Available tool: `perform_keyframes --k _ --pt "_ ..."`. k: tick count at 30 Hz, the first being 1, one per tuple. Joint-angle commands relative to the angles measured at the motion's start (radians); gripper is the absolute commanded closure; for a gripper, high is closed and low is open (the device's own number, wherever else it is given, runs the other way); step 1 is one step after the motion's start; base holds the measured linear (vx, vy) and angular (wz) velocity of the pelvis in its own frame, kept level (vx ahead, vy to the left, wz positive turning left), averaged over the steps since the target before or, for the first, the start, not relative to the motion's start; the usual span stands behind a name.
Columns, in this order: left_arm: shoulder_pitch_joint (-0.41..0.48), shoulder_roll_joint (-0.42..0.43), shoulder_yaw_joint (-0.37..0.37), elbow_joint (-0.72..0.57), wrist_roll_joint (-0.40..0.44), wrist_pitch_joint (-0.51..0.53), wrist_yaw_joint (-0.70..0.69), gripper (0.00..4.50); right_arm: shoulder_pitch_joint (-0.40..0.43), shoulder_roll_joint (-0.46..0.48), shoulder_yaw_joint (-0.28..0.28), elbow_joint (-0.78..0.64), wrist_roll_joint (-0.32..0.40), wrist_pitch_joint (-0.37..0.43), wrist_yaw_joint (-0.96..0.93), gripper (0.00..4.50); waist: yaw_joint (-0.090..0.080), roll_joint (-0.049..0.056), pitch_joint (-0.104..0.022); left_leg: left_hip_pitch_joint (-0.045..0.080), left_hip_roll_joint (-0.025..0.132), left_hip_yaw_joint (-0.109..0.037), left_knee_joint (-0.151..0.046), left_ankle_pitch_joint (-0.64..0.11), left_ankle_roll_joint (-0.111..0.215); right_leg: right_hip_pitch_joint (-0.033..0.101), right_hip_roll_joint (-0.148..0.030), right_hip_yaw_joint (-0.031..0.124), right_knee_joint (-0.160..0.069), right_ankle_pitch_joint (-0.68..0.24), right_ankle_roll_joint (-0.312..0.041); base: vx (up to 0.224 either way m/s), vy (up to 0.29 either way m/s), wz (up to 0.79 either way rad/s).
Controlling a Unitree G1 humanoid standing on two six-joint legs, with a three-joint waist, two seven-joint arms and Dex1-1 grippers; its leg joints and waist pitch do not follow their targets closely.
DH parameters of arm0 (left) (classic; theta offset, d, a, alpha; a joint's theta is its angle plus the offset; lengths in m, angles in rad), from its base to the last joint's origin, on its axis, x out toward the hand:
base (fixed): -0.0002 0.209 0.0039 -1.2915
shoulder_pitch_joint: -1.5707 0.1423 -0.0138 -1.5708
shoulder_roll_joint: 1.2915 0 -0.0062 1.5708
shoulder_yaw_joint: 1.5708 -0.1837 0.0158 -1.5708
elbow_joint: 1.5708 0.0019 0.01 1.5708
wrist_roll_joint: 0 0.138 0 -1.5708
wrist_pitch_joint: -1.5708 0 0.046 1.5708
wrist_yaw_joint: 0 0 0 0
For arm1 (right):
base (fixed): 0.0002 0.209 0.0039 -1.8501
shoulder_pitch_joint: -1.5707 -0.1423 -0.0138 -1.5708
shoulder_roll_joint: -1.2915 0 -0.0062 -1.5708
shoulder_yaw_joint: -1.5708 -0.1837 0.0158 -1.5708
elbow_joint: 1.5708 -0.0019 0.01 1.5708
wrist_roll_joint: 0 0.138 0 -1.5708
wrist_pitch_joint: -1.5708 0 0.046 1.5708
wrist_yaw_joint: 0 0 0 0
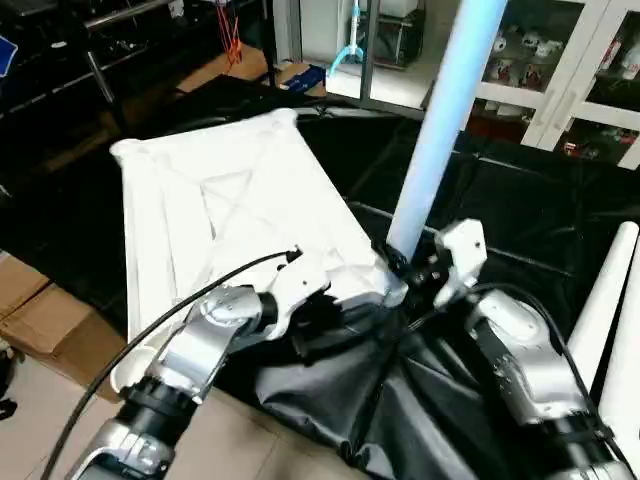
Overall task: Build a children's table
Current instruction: Pick table leg
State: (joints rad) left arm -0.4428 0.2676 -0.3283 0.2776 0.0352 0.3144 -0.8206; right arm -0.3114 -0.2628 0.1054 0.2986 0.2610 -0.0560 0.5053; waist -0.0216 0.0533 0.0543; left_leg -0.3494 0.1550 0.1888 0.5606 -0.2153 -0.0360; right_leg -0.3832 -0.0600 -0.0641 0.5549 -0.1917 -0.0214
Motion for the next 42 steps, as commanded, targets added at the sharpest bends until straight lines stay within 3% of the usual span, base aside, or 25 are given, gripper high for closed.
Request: perform_keyframes --k 1,9,11,16,20,25,36,42 --pt "0.010 0.009 0.056 -0.059 -0.044 0.015 -0.005 4.50 0.057 -0.039 -0.088 0.215 -0.095 0.080 -0.157 2.66 0.004 -0.006 -0.025 -0.006 0.087 -0.040 -0.083 -0.287 0.044 0.022 -0.099 0.063 -0.075 -0.306 -0.197 0.000 0.000 0.00" --pt "-0.004 -0.057 0.061 -0.098 -0.038 0.095 0.090 4.50 0.051 0.008 -0.102 0.246 -0.120 0.075 -0.318 2.66 0.009 -0.010 -0.037 -0.008 0.085 -0.034 -0.065 -0.133 0.101 0.036 -0.098 0.058 -0.051 -0.111 -0.253 0.000 0.000 0.00" --pt "-0.013 -0.079 0.070 -0.097 -0.029 0.112 0.134 4.50 0.052 0.020 -0.111 0.250 -0.119 0.072 -0.346 2.66 0.009 -0.011 -0.036 -0.007 0.086 -0.033 -0.065 -0.142 0.105 0.037 -0.098 0.058 -0.053 -0.135 -0.253 0.000 0.000 0.00" --pt "-0.039 -0.124 0.084 -0.076 0.029 0.120 0.275 4.50 0.041 0.041 -0.129 0.256 -0.134 0.038 -0.437 2.66 0.013 -0.010 -0.034 -0.001 0.086 -0.033 -0.067 -0.198 0.077 0.030 -0.096 0.059 -0.063 -0.224 -0.232 0.000 0.000 0.00" --pt "-0.049 -0.129 0.083 -0.064 0.049 0.116 0.323 4.50 0.037 0.046 -0.128 0.252 -0.145 0.019 -0.471 2.66 0.016 -0.011 -0.039 -0.004 0.084 -0.033 -0.062 -0.151 0.083 0.035 -0.095 0.059 -0.052 -0.137 -0.237 0.000 0.000 0.00" --pt "-0.065 -0.126 0.089 -0.061 0.075 0.120 0.375 4.50 0.034 0.057 -0.131 0.243 -0.144 -0.001 -0.503 2.66 0.021 -0.012 -0.045 -0.008 0.082 -0.032 -0.052 -0.081 0.125 0.042 -0.096 0.057 -0.039 -0.031 -0.260 0.000 0.000 0.00" --pt "-0.063 -0.130 0.098 -0.045 0.073 0.109 0.413 4.50 0.028 0.086 -0.144 0.224 -0.106 -0.045 -0.502 2.66 0.022 -0.009 -0.044 -0.007 0.082 -0.033 -0.051 -0.102 0.122 0.043 -0.095 0.055 -0.038 -0.044 -0.264 0.000 0.000 0.00" --pt "-0.046 -0.126 0.085 -0.062 0.052 0.102 0.372 4.50 0.023 0.085 -0.115 0.208 -0.110 -0.053 -0.464 2.66 0.022 -0.007 -0.047 -0.008 0.081 -0.034 -0.047 -0.072 0.137 0.045 -0.094 0.054 -0.031 -0.001 -0.271 0.000 0.000 0.00"
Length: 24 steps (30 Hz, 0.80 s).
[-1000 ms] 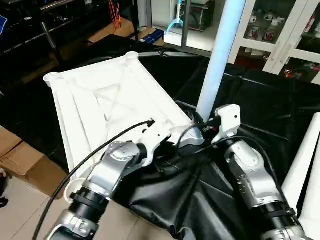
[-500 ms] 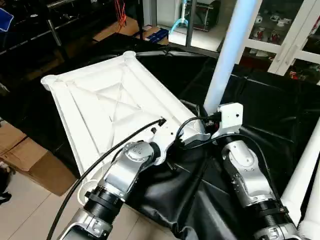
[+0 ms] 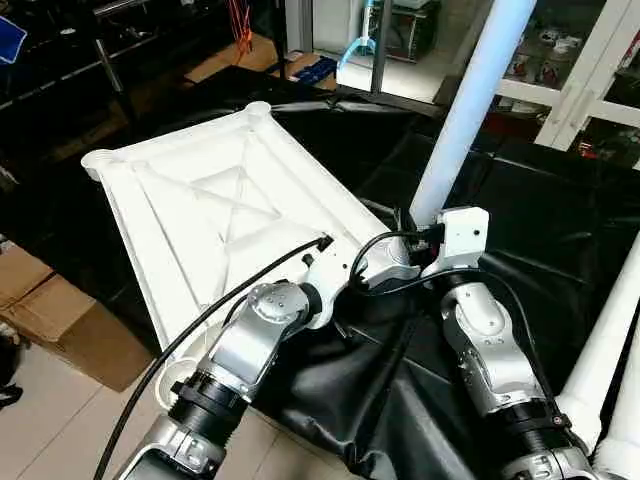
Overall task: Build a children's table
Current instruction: Pick table leg
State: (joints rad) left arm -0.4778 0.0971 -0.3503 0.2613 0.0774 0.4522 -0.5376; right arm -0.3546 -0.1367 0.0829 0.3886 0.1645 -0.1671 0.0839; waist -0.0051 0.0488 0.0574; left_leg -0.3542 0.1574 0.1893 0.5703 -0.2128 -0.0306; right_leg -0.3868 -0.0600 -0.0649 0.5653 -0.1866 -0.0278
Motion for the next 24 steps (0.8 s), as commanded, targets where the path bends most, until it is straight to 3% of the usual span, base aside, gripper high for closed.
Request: perform_keyframes --k 1,11,18,24 --pt "-0.011 0.044 0.107 -0.046 0.010 -0.036 0.089 4.50 0.066 -0.041 -0.092 0.118 -0.013 0.058 -0.043 2.66 0.006 -0.002 -0.050 -0.003 0.079 -0.034 -0.056 -0.073 0.133 0.049 -0.094 0.054 -0.041 -0.004 -0.266 0.000 0.000 0.00" --pt "-0.018 0.058 0.103 -0.044 0.000 -0.041 0.068 4.50 0.052 -0.046 -0.075 0.110 -0.018 0.057 -0.013 2.66 0.008 -0.004 -0.057 -0.008 0.077 -0.034 -0.045 -0.050 0.147 0.049 -0.094 0.054 -0.033 0.008 -0.273 0.000 0.000 0.00" --pt "0.009 0.110 0.042 -0.081 -0.022 -0.056 -0.067 4.50 0.024 -0.067 -0.066 0.088 0.067 0.108 0.162 2.66 0.007 -0.002 -0.059 -0.012 0.079 -0.034 -0.041 -0.070 0.154 0.048 -0.093 0.053 -0.030 -0.009 -0.277 0.000 0.000 0.00" --pt "0.048 0.205 -0.016 -0.135 -0.048 -0.077 -0.223 4.50 -0.005 -0.155 -0.045 0.093 0.123 0.165 0.392 2.66 0.009 -0.001 -0.061 -0.010 0.080 -0.034 -0.037 -0.068 0.147 0.048 -0.091 0.053 -0.023 0.008 -0.285 0.000 0.000 0.00"
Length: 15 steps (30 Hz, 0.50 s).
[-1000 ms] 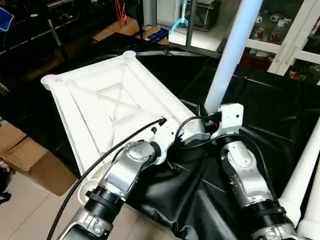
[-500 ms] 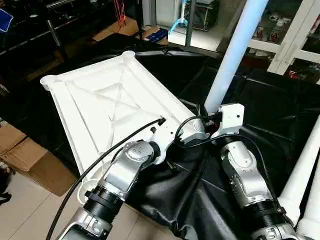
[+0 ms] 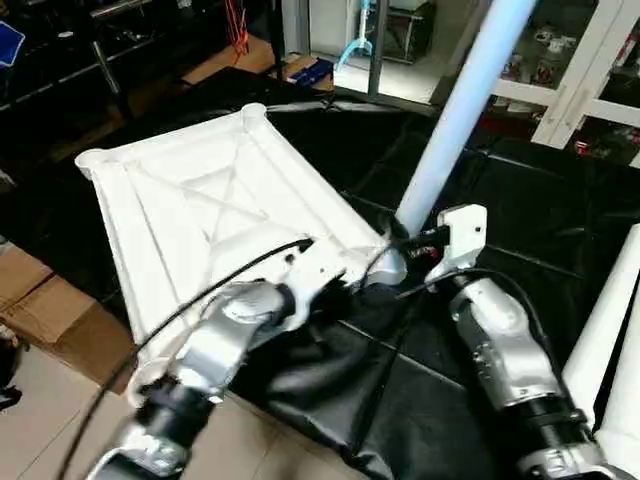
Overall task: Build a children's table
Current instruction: Pick table leg
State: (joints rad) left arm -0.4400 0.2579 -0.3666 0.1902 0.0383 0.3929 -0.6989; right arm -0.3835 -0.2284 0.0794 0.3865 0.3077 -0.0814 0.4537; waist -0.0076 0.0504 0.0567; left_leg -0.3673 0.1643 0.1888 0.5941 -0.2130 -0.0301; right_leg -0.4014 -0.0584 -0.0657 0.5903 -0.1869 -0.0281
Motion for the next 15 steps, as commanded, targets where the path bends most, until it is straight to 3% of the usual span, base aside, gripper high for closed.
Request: perform_keyframes --k 1,7,9,15 --pt "0.011 0.048 -0.001 -0.065 -0.009 -0.018 -0.066 4.50 0.022 -0.069 -0.041 0.098 -0.018 0.084 0.035 2.66 0.012 -0.002 -0.058 0.003 0.073 -0.033 -0.061 -0.075 0.145 0.060 -0.091 0.054 -0.049 -0.001 -0.286 0.000 0.000 0.00" --pt "0.012 0.099 0.003 -0.060 -0.004 -0.051 -0.105 4.50 0.013 -0.149 -0.012 0.120 -0.007 0.111 0.203 2.66 0.023 -0.008 -0.056 0.007 0.072 -0.029 -0.062 -0.123 0.112 0.057 -0.092 0.055 -0.057 -0.097 -0.269 0.000 0.000 0.00" --pt "0.014 0.114 0.002 -0.061 -0.003 -0.067 -0.120 4.50 0.015 -0.169 -0.005 0.126 -0.008 0.107 0.242 2.66 0.026 -0.005 -0.057 0.007 0.073 -0.030 -0.061 -0.109 0.113 0.055 -0.091 0.055 -0.054 -0.080 -0.267 0.000 0.000 0.00" --pt "0.034 0.162 0.015 -0.106 -0.065 -0.089 -0.214 4.50 0.011 -0.243 0.028 0.138 -0.010 0.129 0.401 2.66 0.040 -0.010 -0.063 0.006 0.072 -0.029 -0.054 -0.060 0.140 0.059 -0.093 0.053 -0.043 -0.017 -0.278 0.000 0.000 0.00"
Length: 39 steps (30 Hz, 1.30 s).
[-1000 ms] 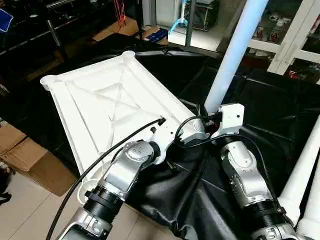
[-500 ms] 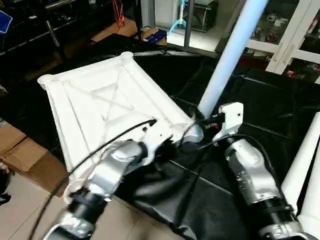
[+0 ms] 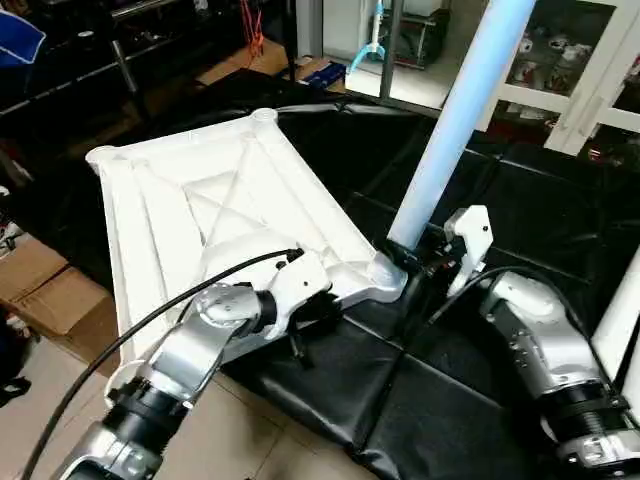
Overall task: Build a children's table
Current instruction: Pick table leg
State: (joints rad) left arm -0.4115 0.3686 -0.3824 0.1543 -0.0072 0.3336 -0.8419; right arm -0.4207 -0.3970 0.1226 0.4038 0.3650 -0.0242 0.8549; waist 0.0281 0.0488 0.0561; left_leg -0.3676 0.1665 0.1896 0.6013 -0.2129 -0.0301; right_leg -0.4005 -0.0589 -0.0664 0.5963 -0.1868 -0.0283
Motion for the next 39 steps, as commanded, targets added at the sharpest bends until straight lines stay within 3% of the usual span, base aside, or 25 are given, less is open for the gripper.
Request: perform_keyframes --k 1,7,12,17,23,30,33,39 --pt "0.007 0.056 0.031 -0.073 -0.023 -0.030 -0.079 4.50 0.047 -0.080 -0.013 0.124 -0.069 0.072 0.009 2.66 0.004 -0.009 -0.061 0.004 0.070 -0.030 -0.062 -0.059 0.145 0.058 -0.091 0.054 -0.048 -0.013 -0.279 0.000 0.000 0.00" --pt "0.010 0.084 0.037 -0.091 -0.051 -0.035 -0.130 4.50 0.022 -0.127 0.023 0.140 -0.084 0.101 0.106 2.66 0.010 -0.010 -0.058 0.010 0.072 -0.029 -0.064 -0.079 0.131 0.053 -0.090 0.052 -0.054 -0.064 -0.273 0.000 0.000 0.00" --pt "0.007 0.099 0.035 -0.092 -0.062 -0.039 -0.140 4.50 0.006 -0.145 0.039 0.155 -0.094 0.100 0.162 2.66 0.012 -0.013 -0.063 0.008 0.070 -0.029 -0.061 -0.058 0.135 0.056 -0.091 0.053 -0.049 -0.040 -0.277 0.000 0.000 0.00" --pt "0.009 0.103 0.025 -0.104 -0.069 -0.040 -0.150 4.50 -0.012 -0.166 0.080 0.176 -0.134 0.066 0.215 2.66 0.014 -0.016 -0.064 0.008 0.071 -0.029 -0.059 -0.046 0.145 0.055 -0.090 0.051 -0.046 -0.026 -0.282 0.000 0.000 0.00" --pt "0.017 0.097 0.014 -0.125 -0.080 -0.030 -0.159 4.50 -0.036 -0.158 0.099 0.212 -0.161 0.023 0.219 2.66 0.014 -0.016 -0.061 0.009 0.072 -0.030 -0.061 -0.079 0.127 0.053 -0.091 0.051 -0.051 -0.080 -0.275 0.000 0.000 0.00" --pt "0.017 0.076 -0.006 -0.138 -0.075 -0.025 -0.151 4.50 -0.075 -0.136 0.093 0.192 -0.140 0.030 0.217 2.66 0.009 -0.016 -0.060 0.008 0.071 -0.029 -0.061 -0.097 0.116 0.054 -0.089 0.052 -0.053 -0.088 -0.274 0.000 0.000 0.00" --pt "0.012 0.072 -0.009 -0.139 -0.077 -0.023 -0.155 4.50 -0.077 -0.142 0.108 0.182 -0.145 0.035 0.235 2.66 0.009 -0.021 -0.061 0.008 0.070 -0.028 -0.060 -0.084 0.121 0.054 -0.088 0.053 -0.051 -0.076 -0.275 0.000 0.000 0.00" --pt "0.012 0.073 -0.011 -0.151 -0.077 -0.018 -0.154 4.50 -0.127 -0.125 0.080 0.150 -0.078 0.122 0.258 2.66 0.011 -0.024 -0.064 0.008 0.070 -0.029 -0.057 -0.053 0.136 0.056 -0.089 0.053 -0.046 -0.061 -0.278 0.000 0.000 0.00"
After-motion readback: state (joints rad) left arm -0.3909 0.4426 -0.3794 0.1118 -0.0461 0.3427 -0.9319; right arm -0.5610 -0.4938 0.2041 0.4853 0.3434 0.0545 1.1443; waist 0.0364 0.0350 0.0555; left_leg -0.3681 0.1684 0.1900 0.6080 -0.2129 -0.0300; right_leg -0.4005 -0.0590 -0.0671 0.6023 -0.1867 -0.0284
